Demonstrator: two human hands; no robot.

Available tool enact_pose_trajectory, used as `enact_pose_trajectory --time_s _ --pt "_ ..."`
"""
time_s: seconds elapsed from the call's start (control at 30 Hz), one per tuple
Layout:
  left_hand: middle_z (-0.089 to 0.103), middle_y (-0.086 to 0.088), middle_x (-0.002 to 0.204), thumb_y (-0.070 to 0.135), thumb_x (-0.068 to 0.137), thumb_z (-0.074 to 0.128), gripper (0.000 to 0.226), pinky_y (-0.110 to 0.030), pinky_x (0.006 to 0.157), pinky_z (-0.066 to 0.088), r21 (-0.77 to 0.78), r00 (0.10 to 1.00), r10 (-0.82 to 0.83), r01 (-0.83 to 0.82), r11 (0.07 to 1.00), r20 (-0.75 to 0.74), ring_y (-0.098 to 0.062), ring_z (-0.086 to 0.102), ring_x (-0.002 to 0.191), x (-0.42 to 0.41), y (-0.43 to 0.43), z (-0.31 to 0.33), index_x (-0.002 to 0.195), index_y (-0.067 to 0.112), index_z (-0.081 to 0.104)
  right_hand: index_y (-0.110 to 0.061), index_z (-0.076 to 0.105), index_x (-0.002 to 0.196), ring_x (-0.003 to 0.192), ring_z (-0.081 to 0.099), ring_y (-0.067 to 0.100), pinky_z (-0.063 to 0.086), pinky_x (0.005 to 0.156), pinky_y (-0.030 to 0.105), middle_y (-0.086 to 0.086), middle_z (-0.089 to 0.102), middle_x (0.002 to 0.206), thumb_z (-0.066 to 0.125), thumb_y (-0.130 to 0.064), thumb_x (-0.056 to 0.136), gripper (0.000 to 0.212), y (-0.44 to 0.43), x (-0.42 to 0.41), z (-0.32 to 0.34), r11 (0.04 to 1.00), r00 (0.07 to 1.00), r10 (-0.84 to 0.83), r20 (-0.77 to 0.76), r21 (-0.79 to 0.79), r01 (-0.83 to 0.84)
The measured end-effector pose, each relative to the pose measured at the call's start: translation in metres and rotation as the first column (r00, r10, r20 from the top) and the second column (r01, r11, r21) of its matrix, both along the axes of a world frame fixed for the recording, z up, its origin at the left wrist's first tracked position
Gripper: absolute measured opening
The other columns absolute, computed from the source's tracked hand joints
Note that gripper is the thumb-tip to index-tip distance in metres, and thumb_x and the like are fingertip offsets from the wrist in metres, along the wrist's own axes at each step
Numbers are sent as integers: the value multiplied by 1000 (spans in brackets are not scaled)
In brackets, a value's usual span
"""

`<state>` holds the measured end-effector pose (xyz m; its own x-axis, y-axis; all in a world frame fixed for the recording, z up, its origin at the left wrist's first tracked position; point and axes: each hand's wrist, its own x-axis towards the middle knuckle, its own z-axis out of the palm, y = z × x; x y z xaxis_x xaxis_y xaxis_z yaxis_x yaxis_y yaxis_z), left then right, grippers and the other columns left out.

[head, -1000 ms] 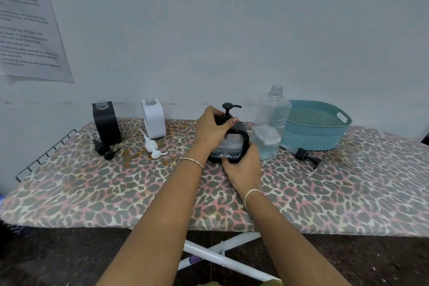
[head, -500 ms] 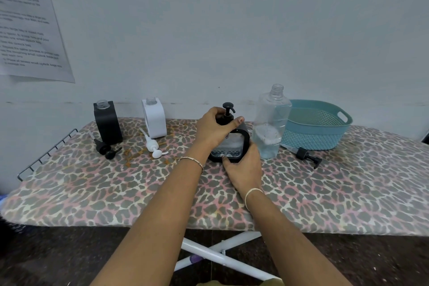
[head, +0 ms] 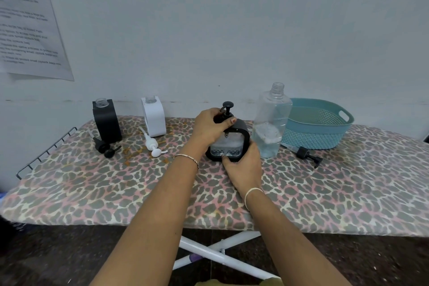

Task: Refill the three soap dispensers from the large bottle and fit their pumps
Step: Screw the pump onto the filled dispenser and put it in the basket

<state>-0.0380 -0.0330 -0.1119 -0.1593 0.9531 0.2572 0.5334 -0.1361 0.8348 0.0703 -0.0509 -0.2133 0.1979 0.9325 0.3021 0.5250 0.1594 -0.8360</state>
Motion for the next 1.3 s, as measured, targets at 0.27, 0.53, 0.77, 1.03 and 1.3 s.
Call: enact_pose_trajectory --time_s 0.27,0.53,0.77,1.03,1.3 --pt "68 2 106 38 79 76 42 -26 88 48 -16 999 29 -29 999 37 -12 61 100 3 -3 -1 108 11 66 -12 45 122 113 54 22 49 93 41 5 54 120 79 -35 69 67 -3 0 3 1000 1000 -17 20 -11 17" --pt "63 5 89 44 65 85 47 -20 67 43 143 958 262 -277 950 113 -12 60 82 21 -3 -13 88 16 54 -12 44 124 114 52 20 48 94 40 5 52 121 78 -32 69 67 -3 1 5 1000 1000 -10 18 -9 10" --pt "64 7 84 34 72 83 31 -13 67 43 163 967 202 -227 960 156 -10 61 80 18 -3 -15 86 14 63 -12 44 125 114 53 20 48 95 41 5 52 122 78 -34 69 69 -2 0 4 1000 1000 -9 17 -11 9" --pt "73 -3 97 33 78 78 33 -38 89 52 69 998 47 -49 996 38 -17 67 94 0 3 -8 100 10 70 -11 44 122 114 53 21 47 95 42 6 52 120 78 -34 70 66 -4 1 5 1000 1000 -9 21 -15 10" --pt "71 -3 104 29 80 77 32 -24 88 48 41 999 10 -11 999 38 -14 65 98 -1 0 -2 104 9 69 -11 45 123 114 53 21 48 95 41 6 53 119 79 -33 69 67 -2 1 3 1000 1000 -3 12 -2 3"
